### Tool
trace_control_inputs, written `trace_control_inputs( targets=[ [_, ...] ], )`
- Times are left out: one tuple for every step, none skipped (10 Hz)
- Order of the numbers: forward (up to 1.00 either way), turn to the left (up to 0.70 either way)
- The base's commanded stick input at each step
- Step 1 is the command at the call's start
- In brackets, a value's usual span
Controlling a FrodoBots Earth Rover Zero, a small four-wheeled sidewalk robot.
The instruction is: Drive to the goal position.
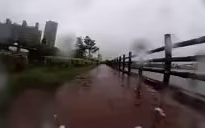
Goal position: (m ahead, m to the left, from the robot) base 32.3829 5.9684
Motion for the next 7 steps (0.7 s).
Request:
trace_control_inputs(
  targets=[
    [1.0, 0.0],
    [1.0, 0.0],
    [1.0, 0.0],
    [1.0, -0.11],
    [1.0, -0.4],
    [1.0, -0.4],
    [1.0, -0.4]
  ],
)
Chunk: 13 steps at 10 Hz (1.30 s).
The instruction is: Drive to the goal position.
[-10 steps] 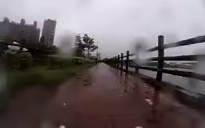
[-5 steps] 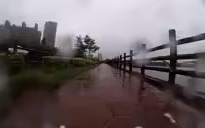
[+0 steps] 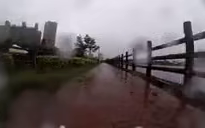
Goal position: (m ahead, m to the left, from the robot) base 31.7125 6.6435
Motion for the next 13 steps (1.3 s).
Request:
trace_control_inputs(
  targets=[
    [1.0, -0.4],
    [1.0, 0.0],
    [1.0, 0.0],
    [1.0, 0.0],
    [1.0, 0.0],
    [1.0, 0.0],
    [1.0, 0.0],
    [1.0, 0.0],
    [1.0, 0.0],
    [1.0, 0.0],
    [1.0, 0.0],
    [1.0, 0.0],
    [1.0, 0.0]
  ],
)
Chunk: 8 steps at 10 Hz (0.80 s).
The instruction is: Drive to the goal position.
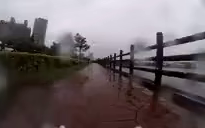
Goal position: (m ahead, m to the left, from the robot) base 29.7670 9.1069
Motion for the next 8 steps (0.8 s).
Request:
trace_control_inputs(
  targets=[
    [1.0, 0.07],
    [1.0, 0.19],
    [1.0, 0.12],
    [1.0, 0.06],
    [1.0, 0.0],
    [1.0, 0.0],
    [1.0, 0.0],
    [1.0, 0.0]
  ],
)
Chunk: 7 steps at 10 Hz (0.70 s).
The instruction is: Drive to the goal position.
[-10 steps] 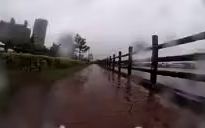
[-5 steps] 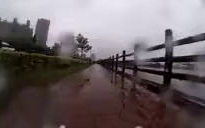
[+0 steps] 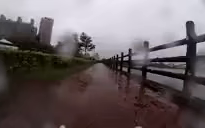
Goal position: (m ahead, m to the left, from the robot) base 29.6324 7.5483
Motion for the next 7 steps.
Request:
trace_control_inputs(
  targets=[
    [1.0, 0.0],
    [1.0, 0.0],
    [1.0, 0.0],
    [1.0, 0.0],
    [1.0, 0.0],
    [1.0, 0.0],
    [1.0, 0.0]
  ],
)
